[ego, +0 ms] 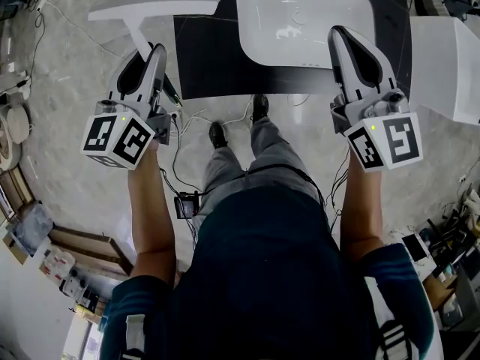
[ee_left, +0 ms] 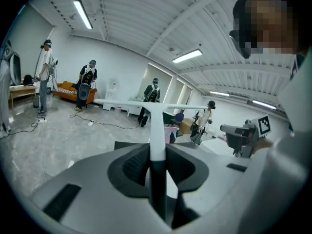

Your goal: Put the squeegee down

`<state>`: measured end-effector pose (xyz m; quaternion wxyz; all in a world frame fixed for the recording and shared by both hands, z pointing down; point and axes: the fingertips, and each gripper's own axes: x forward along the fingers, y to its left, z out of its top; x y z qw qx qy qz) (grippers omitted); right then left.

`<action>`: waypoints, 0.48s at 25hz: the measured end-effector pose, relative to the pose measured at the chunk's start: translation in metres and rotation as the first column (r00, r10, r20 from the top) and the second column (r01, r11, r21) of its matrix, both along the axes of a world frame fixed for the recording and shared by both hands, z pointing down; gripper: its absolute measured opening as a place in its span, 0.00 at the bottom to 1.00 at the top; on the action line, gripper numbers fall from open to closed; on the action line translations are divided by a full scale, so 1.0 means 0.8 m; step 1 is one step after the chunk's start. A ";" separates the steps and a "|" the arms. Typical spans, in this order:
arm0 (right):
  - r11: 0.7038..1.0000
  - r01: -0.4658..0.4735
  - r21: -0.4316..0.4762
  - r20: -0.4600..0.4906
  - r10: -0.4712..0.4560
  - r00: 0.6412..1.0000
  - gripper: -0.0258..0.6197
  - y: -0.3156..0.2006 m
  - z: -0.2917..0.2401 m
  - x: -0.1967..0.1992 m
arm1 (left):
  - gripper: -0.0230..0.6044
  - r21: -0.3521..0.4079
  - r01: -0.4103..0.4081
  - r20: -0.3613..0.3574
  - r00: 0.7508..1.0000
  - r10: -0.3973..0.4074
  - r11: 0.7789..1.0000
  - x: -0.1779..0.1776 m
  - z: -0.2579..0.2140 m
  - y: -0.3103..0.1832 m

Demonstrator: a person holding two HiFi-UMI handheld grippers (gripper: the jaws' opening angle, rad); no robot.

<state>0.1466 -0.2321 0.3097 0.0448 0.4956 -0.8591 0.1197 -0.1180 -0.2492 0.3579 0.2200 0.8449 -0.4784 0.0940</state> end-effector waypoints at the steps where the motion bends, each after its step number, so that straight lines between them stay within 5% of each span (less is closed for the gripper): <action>1: 1.000 0.000 -0.006 0.000 0.000 1.000 0.05 0.000 0.004 0.000 | 0.18 -0.007 -0.002 0.001 1.000 0.002 1.000 0.002 0.005 -0.003; 12: 0.997 -0.003 -0.079 0.000 0.004 1.000 0.05 0.002 0.043 0.003 | 0.18 -0.078 -0.002 0.013 1.000 0.003 0.997 0.011 0.059 -0.028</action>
